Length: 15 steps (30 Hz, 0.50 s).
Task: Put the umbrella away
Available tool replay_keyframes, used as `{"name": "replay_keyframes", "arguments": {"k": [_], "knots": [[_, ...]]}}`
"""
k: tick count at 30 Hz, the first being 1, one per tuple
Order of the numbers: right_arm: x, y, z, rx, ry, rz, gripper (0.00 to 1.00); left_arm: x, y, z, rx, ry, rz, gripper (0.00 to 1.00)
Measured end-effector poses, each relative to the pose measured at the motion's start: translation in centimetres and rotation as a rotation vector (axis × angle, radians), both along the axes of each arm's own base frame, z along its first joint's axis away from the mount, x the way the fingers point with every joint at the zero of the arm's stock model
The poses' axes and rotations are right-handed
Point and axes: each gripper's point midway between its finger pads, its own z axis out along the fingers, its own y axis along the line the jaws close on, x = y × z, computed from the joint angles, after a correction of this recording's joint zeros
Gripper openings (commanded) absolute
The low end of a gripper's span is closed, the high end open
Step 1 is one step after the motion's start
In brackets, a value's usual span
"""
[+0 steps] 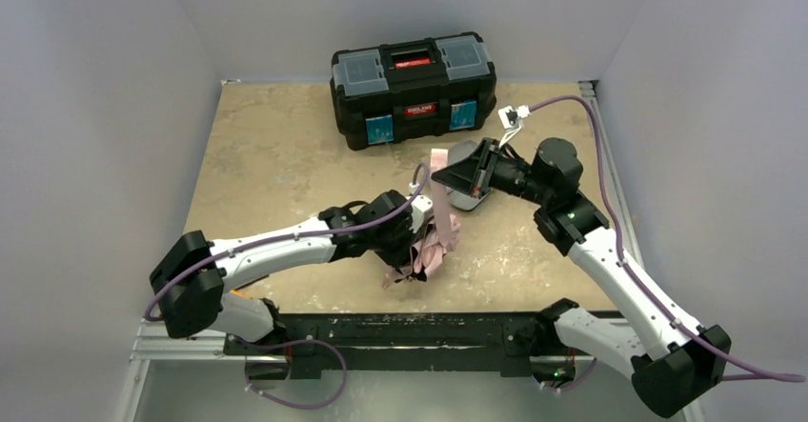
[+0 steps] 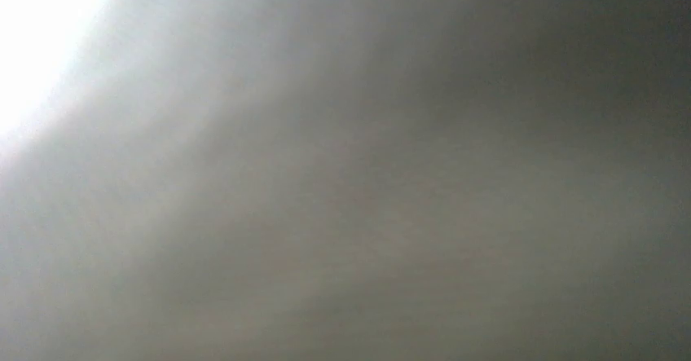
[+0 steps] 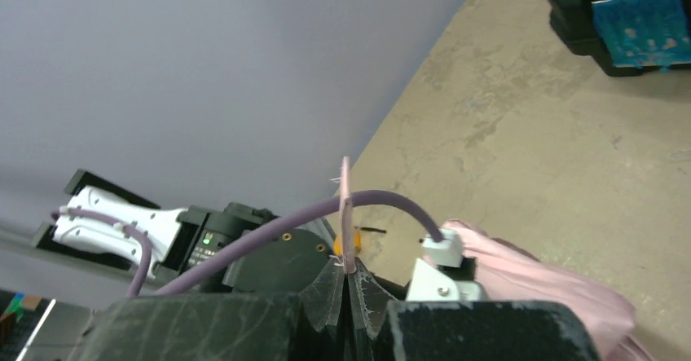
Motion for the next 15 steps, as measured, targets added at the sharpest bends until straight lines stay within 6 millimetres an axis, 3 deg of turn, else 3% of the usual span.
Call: {"name": "replay_keyframes", "arguments": {"k": [3,7,12,15], "knots": [[1.2,-1.0,-1.2,0.013,0.034,-0.071,0.0,-0.5,0.6,-0.5,-0.047,-0.002,0.024,0.0],[2.1,-2.1,-1.2,0.067,0.045,-0.137,0.0,-0.8,-0.1,0.7,-0.146,-0.029,0.018,0.0],[2.6,-1.8,-0.5,0.132,0.051,-0.136,0.0,-0.5,-1.4,2.9,-0.247,-0.078,-0.002,0.0],[3.1,-1.3,-0.9,0.14,0.072,-0.121,0.0,-0.6,-1.9,3.2,-0.265,-0.087,-0.016,0.0]]}}
